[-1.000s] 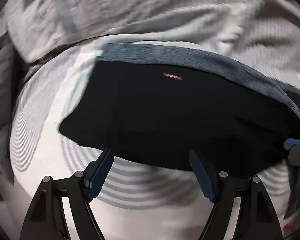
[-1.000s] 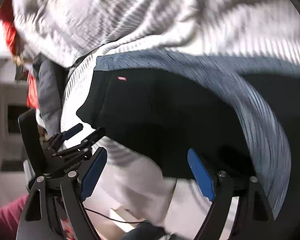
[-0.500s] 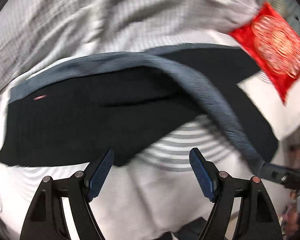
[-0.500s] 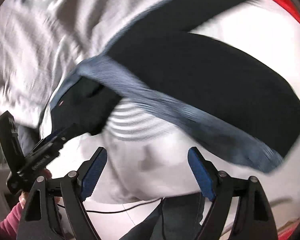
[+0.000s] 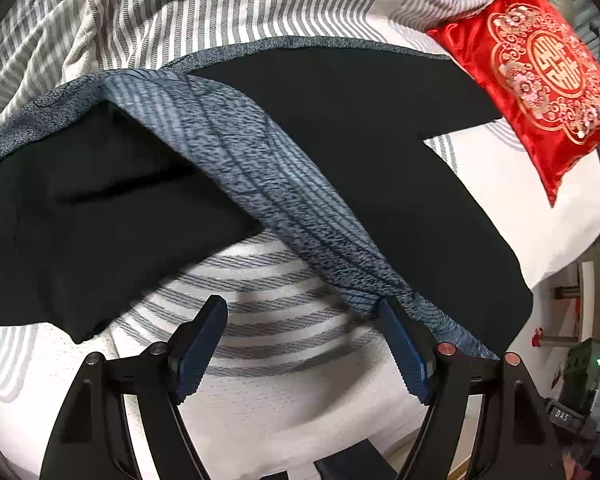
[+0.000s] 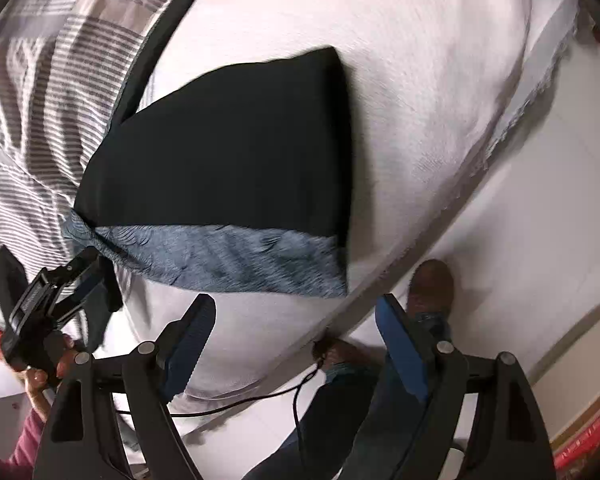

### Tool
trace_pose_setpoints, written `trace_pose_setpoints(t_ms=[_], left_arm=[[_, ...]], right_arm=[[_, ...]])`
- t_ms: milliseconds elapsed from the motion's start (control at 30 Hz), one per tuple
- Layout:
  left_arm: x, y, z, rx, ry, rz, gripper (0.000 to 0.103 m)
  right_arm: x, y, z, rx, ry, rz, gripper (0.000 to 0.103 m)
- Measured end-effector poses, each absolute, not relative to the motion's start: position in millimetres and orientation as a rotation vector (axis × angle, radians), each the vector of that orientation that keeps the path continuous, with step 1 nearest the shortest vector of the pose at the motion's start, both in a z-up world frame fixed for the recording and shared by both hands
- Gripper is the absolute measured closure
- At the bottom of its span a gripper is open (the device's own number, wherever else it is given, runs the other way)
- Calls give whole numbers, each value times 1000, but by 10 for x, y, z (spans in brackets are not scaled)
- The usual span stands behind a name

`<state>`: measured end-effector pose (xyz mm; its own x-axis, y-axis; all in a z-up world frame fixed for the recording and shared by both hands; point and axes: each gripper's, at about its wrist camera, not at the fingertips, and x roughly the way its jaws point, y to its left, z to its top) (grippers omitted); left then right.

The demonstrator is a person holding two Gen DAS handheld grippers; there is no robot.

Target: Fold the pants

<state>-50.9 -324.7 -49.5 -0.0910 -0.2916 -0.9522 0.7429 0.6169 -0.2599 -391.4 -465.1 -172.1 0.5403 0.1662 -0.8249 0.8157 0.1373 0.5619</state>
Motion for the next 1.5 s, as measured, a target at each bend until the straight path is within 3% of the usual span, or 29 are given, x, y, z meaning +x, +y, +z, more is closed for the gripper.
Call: trace_pose_setpoints(t_ms=[100,200,233,267,300,333,367,433,500,1033,1500], left_arm=[[-544,-3361,-546,425,1417,-888,24],[-572,-3479,-580,417,1428,-864,24],[-596,-3500,-581,407,1429,-859,24],[-637,-3541,-588,407,1428,-854,25],[-667,-3561,-588,408,1424,-847,34],[-707,-3594,-582,409,1416,-842,44],[-741,-3638,-589,408,1428,-844,62],[-763,-3691,-561,393,1427,-822,63],[-761,-3718,-486,361,1423,-810,73],[-259,-4370,235,195,1334,-827,73],[556,-5134,-230,243,1438,-755,73]], right_arm=[[-3928,-4762,-1873,1421,893,-523,24],[-3871,-4821,-1973,1446,886,-441,46],[-3825,-4840,-2006,1462,894,-408,61],[-3816,-4845,-2013,1470,903,-393,67],[-3803,-4846,-2010,1481,907,-373,93],[-3805,-4852,-1994,1491,906,-357,100],[-3823,-4869,-1960,1499,896,-339,100],[-3837,-4910,-1834,1501,871,-288,101],[-3834,-4969,-1680,1492,852,-246,101],[-3243,-6219,-640,1369,661,-175,101],[-1610,-7572,-493,1177,803,-252,101]])
